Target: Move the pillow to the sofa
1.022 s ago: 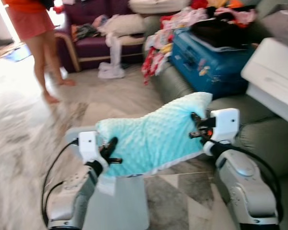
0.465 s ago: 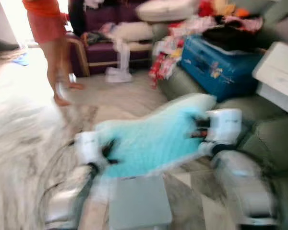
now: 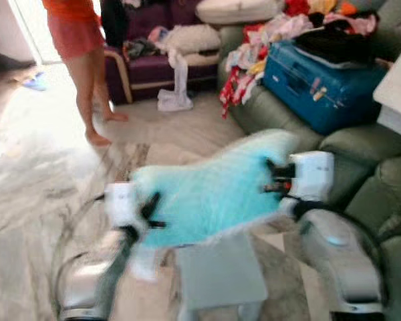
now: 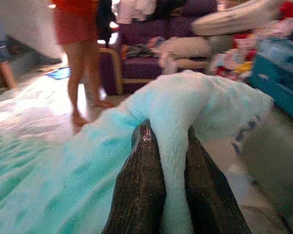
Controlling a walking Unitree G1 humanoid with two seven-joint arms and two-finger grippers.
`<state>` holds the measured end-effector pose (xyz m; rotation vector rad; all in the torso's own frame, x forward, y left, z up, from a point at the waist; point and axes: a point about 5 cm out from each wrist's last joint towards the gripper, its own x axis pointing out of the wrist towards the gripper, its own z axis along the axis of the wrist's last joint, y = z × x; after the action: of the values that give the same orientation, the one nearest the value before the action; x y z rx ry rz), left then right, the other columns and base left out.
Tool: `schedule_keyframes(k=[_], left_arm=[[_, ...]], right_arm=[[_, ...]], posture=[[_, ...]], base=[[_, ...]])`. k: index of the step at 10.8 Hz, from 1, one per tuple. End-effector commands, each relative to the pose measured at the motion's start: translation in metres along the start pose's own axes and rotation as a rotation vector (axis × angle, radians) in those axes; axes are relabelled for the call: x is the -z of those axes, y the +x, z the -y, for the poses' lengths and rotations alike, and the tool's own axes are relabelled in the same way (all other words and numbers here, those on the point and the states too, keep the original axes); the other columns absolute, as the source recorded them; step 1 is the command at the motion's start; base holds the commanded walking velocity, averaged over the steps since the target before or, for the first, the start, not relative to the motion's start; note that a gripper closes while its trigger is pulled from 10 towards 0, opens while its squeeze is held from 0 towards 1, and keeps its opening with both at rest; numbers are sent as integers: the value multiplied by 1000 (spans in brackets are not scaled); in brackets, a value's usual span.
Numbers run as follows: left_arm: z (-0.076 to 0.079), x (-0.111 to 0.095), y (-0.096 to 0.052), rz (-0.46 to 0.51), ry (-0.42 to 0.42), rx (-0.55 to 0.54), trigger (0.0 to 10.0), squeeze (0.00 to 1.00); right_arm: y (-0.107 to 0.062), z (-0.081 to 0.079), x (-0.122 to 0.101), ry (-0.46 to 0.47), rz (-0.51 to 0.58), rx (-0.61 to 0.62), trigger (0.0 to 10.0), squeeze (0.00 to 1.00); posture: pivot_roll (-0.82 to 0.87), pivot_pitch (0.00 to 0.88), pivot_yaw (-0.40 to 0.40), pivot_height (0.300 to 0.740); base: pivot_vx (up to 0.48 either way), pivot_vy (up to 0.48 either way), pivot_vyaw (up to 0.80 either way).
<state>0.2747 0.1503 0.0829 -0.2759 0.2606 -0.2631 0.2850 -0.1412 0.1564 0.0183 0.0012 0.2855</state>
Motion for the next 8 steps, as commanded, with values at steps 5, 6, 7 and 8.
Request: schedule_keyframes(k=[5, 6, 7, 8], left_arm=[[11, -2, 5, 8, 17, 40, 10000, 0], [12, -2, 6, 8, 14, 42, 10000, 0], [12, -2, 6, 4, 10, 45, 10000, 0], [13, -1, 7, 1, 9, 50, 10000, 0]], right_arm=[[1, 5, -6, -12, 15, 13, 10000, 0], [0, 5, -6, -12, 13, 14, 10000, 0], [0, 5, -6, -13, 12, 15, 10000, 0], [0, 6, -6, -15, 10, 16, 10000, 0]], posture=[[-226, 22, 22, 740], [-226, 22, 22, 740], [-229, 24, 20, 740], [-230, 25, 19, 740]], base=[[0, 0, -160], [0, 0, -800], [0, 0, -800], [0, 0, -800]])
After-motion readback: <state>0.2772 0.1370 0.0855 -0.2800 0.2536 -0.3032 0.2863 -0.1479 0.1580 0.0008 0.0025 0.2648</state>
